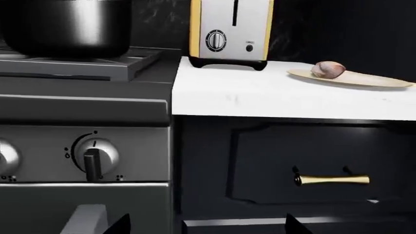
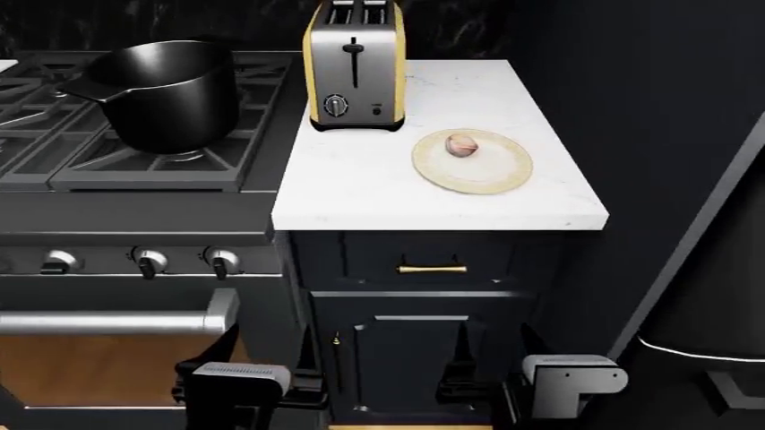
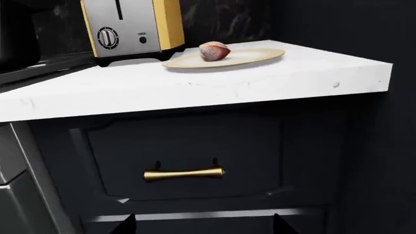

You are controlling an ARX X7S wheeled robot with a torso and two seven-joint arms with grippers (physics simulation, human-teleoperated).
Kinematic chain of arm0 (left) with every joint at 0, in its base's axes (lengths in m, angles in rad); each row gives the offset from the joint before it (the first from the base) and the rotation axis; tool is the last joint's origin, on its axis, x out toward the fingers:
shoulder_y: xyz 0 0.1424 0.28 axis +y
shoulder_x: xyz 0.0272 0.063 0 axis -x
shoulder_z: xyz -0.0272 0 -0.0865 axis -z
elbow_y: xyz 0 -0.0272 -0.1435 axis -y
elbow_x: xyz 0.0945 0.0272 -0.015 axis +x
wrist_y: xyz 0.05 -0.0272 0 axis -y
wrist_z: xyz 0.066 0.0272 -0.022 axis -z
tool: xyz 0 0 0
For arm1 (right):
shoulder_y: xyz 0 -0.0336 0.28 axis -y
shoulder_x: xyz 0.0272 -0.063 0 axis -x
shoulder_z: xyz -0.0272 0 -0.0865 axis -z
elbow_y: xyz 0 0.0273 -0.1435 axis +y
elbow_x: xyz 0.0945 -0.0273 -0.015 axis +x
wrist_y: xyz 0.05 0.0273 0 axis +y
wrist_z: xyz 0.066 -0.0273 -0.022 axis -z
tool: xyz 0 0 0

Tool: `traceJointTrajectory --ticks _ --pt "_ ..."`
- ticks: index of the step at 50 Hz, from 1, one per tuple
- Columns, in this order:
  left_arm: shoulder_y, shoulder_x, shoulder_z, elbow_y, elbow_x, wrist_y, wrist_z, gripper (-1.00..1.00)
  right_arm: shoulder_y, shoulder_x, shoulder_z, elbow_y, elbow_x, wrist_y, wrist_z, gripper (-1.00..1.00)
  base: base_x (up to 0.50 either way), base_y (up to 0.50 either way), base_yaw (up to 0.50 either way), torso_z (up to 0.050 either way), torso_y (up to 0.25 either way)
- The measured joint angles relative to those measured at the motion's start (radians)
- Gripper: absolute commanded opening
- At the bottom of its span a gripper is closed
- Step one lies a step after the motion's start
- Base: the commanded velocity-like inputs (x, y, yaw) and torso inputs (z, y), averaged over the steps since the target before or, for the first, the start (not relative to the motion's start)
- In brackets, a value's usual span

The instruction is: Frozen meat rests on a plate on the counter. Retrieve the meat and place it in a pot on a burner. Then turn the burner on.

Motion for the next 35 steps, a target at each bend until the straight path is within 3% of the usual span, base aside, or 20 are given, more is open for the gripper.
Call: traceJointTrajectory --ticks 9,19,22,26,30,35 --pt "-0.013 -0.003 -0.003 0.059 -0.013 -0.106 -0.049 1.00 0.001 0.009 -0.002 -0.056 0.026 0.061 0.028 1.00 0.00 0.00 0.00 0.000 0.000" --pt "-0.100 -0.049 -0.075 0.395 -0.179 -0.573 -0.154 1.00 0.048 0.066 0.029 -0.383 0.161 0.420 0.134 1.00 0.00 0.00 0.00 0.000 0.000" --pt "-0.227 -0.060 -0.176 0.513 -0.339 -0.805 -0.242 1.00 0.169 0.076 0.115 -0.521 0.315 0.633 0.236 1.00 0.00 0.00 0.00 0.000 0.000" --pt "-0.400 -0.114 -0.258 0.578 -0.663 -1.051 -0.488 1.00 0.342 0.090 0.223 -0.628 0.621 0.925 0.429 1.00 0.00 0.00 0.00 0.000 0.000" --pt "-0.533 -0.167 -0.289 0.614 -0.993 -1.194 -0.711 1.00 0.477 0.114 0.280 -0.683 0.899 1.108 0.608 1.00 0.00 0.00 0.00 0.000 0.000" --pt "-0.653 -0.220 -0.299 0.639 -1.280 -1.294 -0.909 1.00 0.602 0.147 0.306 -0.717 1.153 1.241 0.780 1.00 0.00 0.00 0.00 0.000 0.000"
